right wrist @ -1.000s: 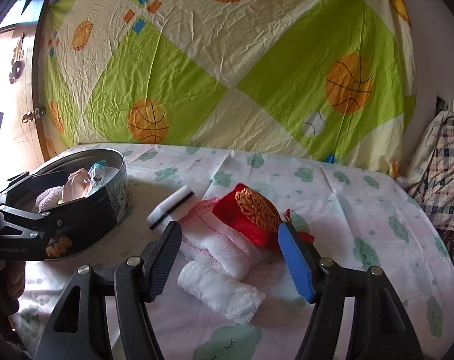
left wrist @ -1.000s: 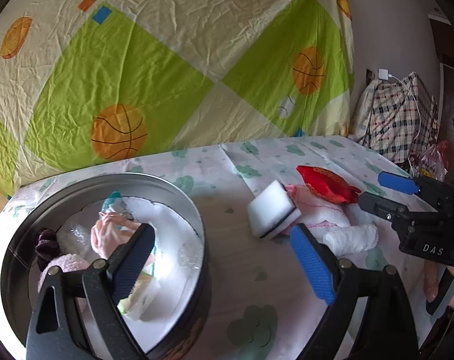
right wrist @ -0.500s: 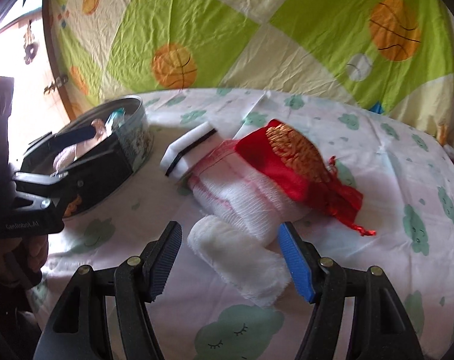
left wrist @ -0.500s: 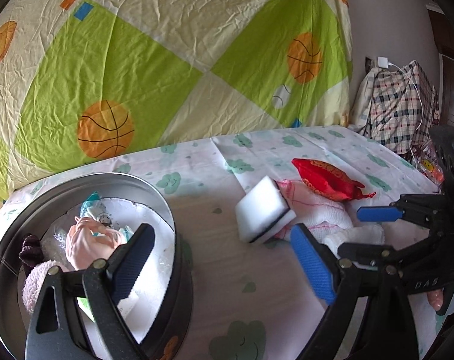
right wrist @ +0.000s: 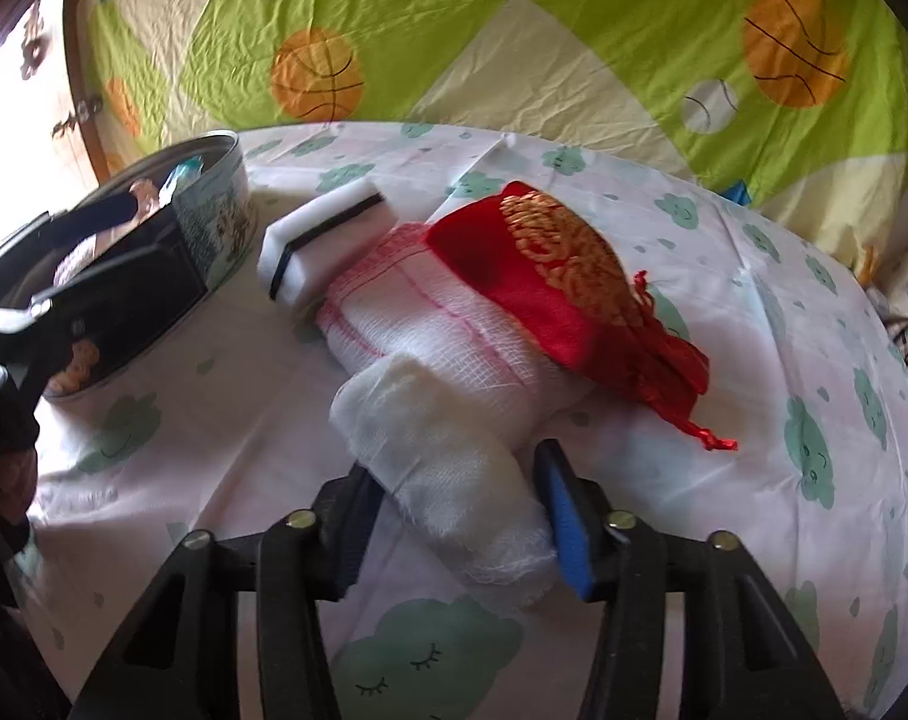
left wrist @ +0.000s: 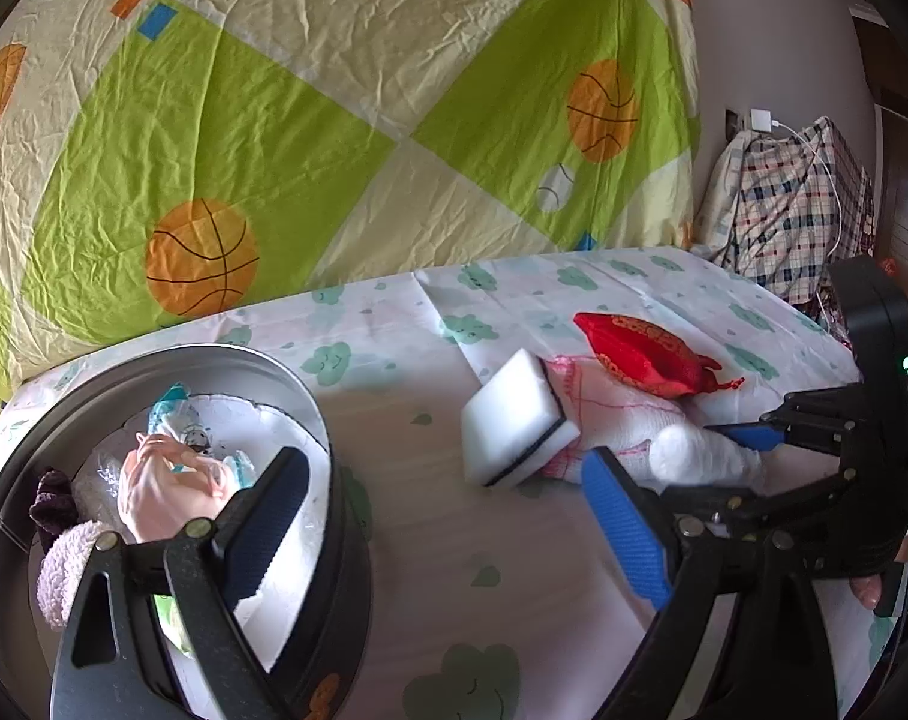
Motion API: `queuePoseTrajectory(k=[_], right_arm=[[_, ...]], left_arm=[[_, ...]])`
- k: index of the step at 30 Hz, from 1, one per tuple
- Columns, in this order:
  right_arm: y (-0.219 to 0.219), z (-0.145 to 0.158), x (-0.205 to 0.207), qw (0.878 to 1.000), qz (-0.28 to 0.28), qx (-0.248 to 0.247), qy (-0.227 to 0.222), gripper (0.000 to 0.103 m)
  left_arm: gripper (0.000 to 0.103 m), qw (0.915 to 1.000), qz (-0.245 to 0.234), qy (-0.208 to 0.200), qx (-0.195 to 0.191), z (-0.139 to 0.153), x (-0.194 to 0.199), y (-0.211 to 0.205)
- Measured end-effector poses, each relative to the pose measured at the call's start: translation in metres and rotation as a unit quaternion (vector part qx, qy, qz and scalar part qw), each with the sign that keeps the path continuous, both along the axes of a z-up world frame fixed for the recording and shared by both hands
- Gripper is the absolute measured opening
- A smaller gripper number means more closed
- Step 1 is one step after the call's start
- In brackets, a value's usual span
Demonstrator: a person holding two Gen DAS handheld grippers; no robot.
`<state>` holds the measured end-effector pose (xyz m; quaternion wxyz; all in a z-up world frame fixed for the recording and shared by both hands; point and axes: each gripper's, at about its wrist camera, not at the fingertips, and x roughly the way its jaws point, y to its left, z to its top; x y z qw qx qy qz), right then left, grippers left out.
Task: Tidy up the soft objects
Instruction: 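Close the right gripper on the white gauze roll, then close the left gripper on the white sponge, then carry the white sponge with the left gripper toward the tin while the right carries the gauze roll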
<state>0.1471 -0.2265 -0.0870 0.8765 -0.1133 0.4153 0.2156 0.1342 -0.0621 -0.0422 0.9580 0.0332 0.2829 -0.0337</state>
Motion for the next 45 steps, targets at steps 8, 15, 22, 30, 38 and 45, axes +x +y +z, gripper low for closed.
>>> queuePoseTrajectory(k=[8,15,22,30,38,45], right_arm=[[0.000,0.015,-0.019,0.998,0.013,0.020,-0.060,0.037],[-0.016,0.031,-0.030,0.991,-0.036,0.063,-0.111,0.037],[-0.014,0.037,-0.022,0.984,-0.087,0.083,-0.130,0.037],[-0.007,0.039,-0.016,0.979,-0.112,0.107,-0.135,0.037],[-0.006,0.041,-0.020,0.972,-0.132,0.125,-0.152,0.038],[-0.014,0.048,-0.028,0.964,-0.141,0.143,-0.176,0.038]], left_arm=[[0.094,0.9999,-0.011,-0.002,0.002,0.001,0.000,-0.006],[0.093,0.9995,-0.028,-0.002,0.011,0.002,0.005,-0.020],[0.085,0.9984,-0.044,0.026,0.022,-0.005,0.029,-0.038],[0.060,0.9975,-0.038,0.054,0.027,-0.017,0.054,-0.041],[0.032,0.9964,-0.043,0.072,-0.009,-0.019,0.061,-0.030],[0.031,0.9988,-0.046,0.018,0.005,-0.008,0.040,-0.034]])
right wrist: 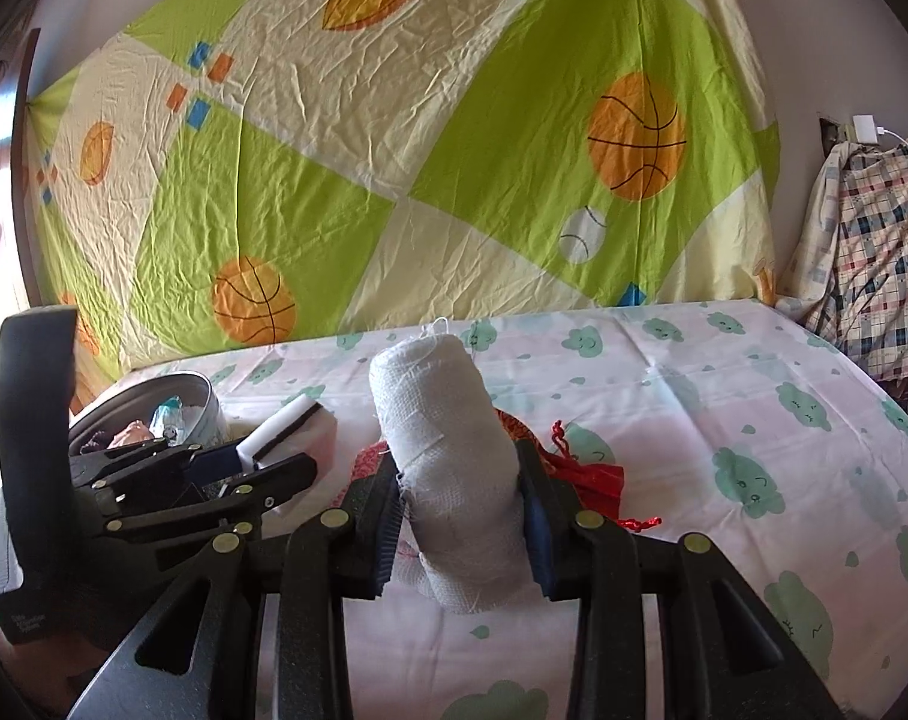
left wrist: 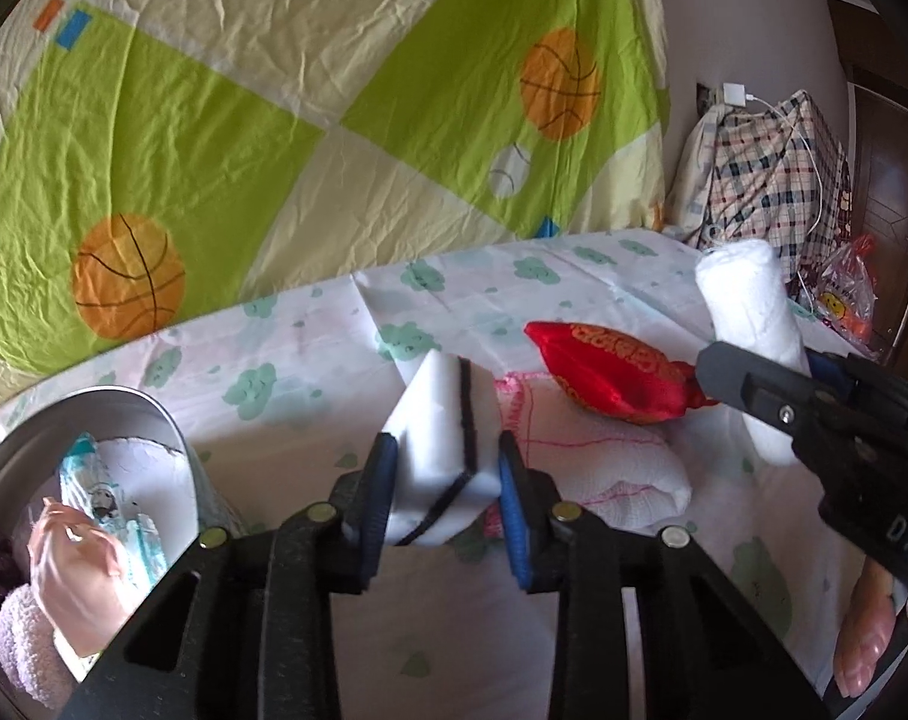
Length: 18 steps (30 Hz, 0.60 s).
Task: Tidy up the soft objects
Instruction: 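Carry the white sponge with the left gripper toward the tin while the right carries the gauze roll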
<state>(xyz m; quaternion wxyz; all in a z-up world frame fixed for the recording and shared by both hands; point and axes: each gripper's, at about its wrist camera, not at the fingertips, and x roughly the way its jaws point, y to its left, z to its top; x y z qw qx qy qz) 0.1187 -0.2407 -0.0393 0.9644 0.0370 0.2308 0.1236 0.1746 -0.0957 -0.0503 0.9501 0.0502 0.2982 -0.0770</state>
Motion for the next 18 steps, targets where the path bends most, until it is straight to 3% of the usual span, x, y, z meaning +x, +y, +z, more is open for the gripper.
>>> queuePoseTrajectory(k=[18], right_arm=[[0.000,0.007,-0.017,0.998,-0.021,-0.007,-0.050,0.038]], left_arm=[[0.031,0.9935,0.053,-0.099,-0.016,0.018,-0.047,0.019]])
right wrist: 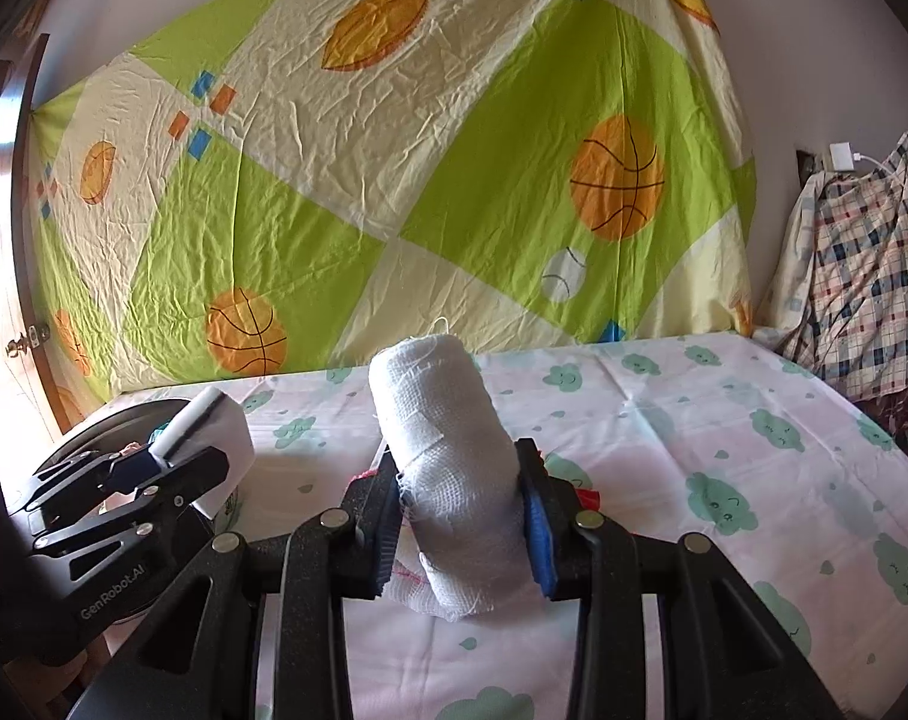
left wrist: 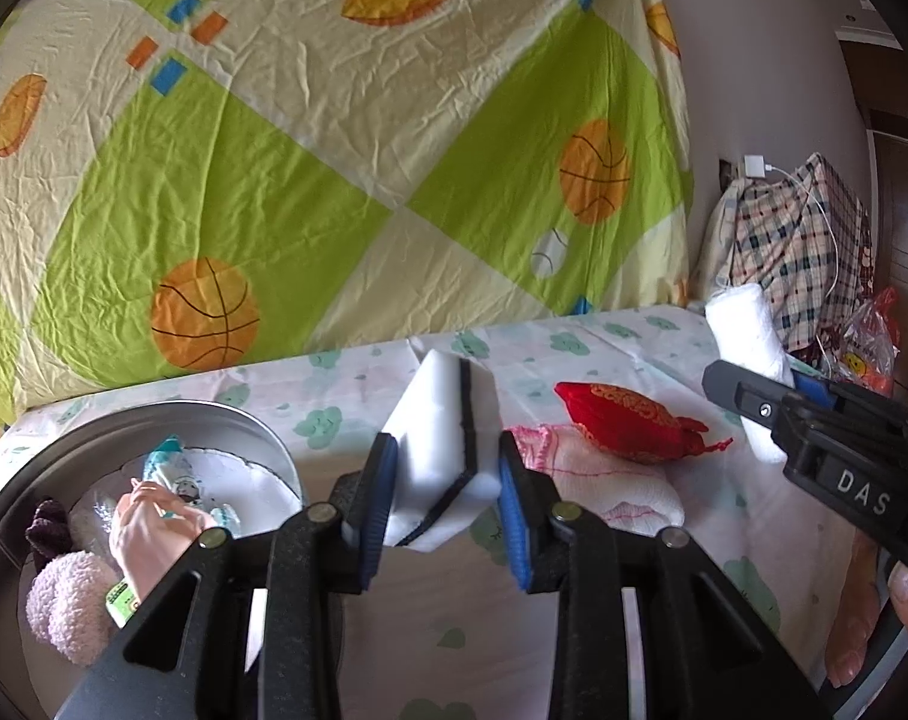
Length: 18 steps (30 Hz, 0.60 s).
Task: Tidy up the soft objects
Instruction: 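Carry the white sponge with the left gripper toward the tin while the right carries the gauze roll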
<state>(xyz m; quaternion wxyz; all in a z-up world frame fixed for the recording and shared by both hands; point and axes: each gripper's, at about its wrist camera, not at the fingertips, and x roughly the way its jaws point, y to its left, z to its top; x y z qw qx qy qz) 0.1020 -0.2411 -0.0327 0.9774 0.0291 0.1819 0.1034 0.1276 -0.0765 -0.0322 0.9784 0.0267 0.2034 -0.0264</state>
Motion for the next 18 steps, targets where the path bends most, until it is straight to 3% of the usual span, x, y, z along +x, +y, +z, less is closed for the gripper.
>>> queuePoseTrajectory(k=[18], right_arm=[[0.016,0.005,-0.018,0.999,0.019,0.000,-0.032,0.038]], left_arm=[[0.032,0.9990,0.010,-0.031,-0.030,0.004,-0.028,0.017]])
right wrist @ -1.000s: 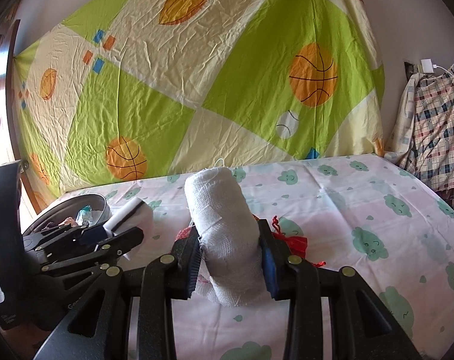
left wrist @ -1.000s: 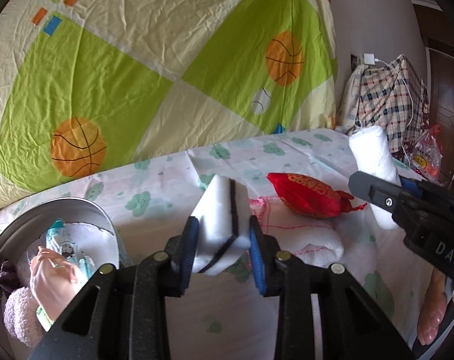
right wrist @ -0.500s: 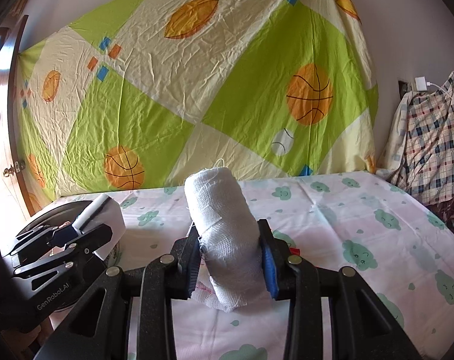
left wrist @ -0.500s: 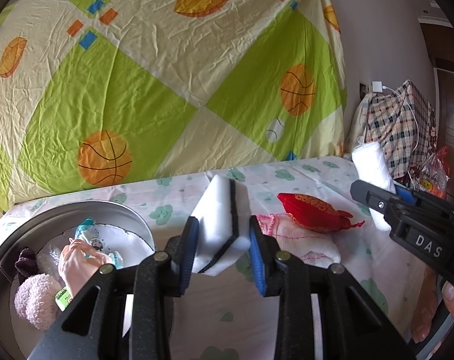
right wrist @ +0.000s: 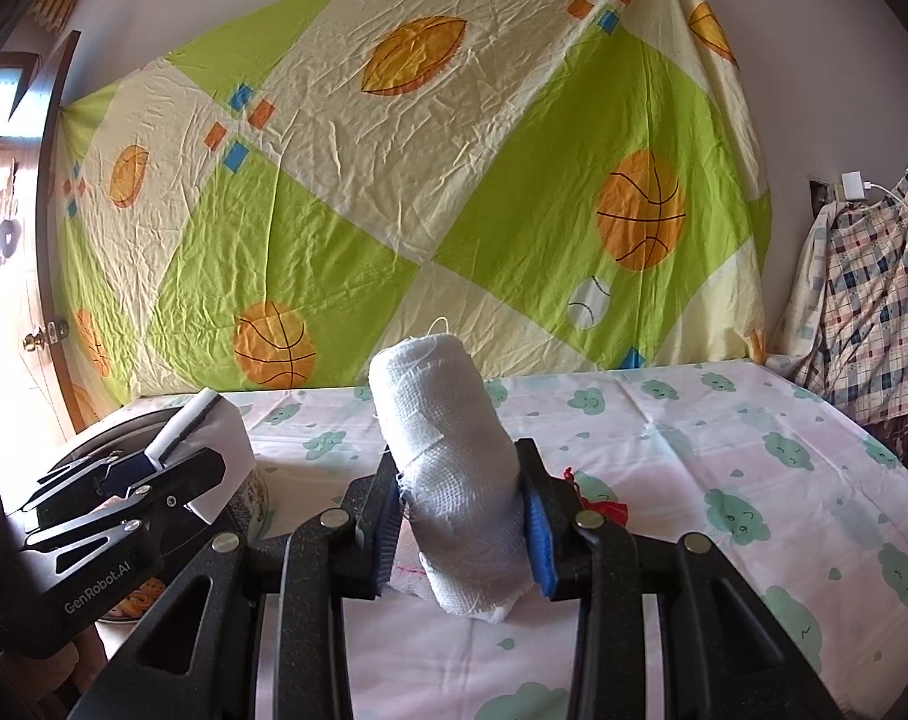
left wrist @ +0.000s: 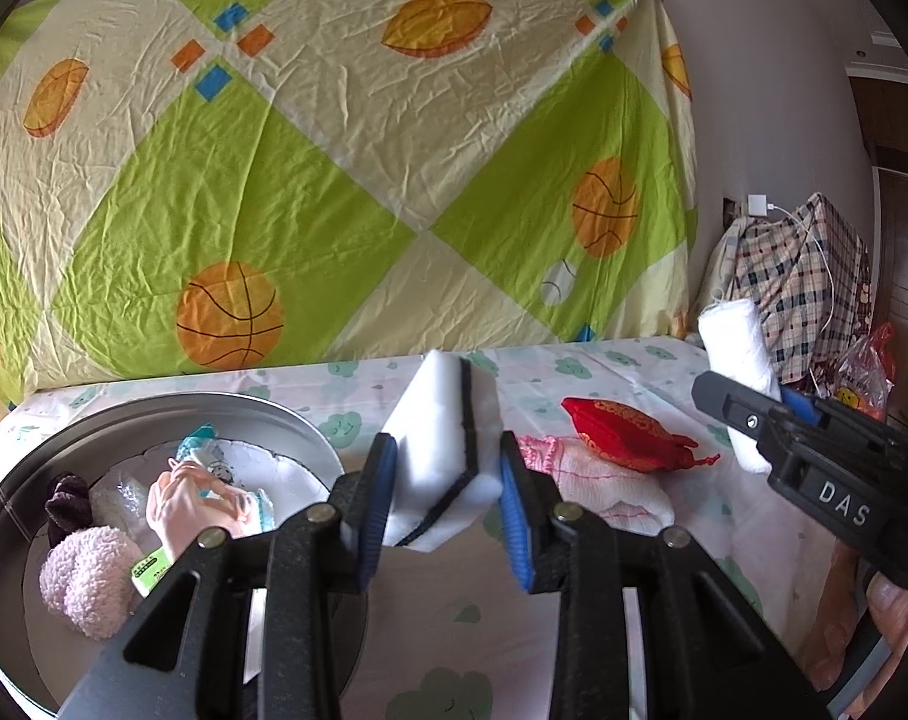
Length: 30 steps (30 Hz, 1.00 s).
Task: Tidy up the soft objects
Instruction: 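Carry the white sponge with the left gripper toward the tin while the right carries the gauze roll, then move the sponge in the left gripper over the tin while the right carries the gauze roll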
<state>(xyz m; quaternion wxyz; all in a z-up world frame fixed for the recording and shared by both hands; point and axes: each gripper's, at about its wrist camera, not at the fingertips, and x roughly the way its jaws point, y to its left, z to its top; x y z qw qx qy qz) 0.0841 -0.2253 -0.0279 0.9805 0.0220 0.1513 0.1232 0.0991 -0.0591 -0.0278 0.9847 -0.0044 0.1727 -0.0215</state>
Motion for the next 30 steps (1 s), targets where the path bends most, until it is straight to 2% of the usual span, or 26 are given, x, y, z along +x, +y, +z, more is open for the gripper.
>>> queuePoseTrajectory(k=[8,30], right_arm=[[0.009,-0.001,-0.005,1.000,0.009,0.004,-0.001,0.038],[0.037,-0.002,-0.014,0.999,0.042,0.015,-0.002,0.038]], left_arm=[[0.032,0.9999,0.000,-0.015,0.006,0.001,-0.012,0.001],[0.032,0.9988,0.026,-0.036,-0.021,0.004,-0.036,0.032]])
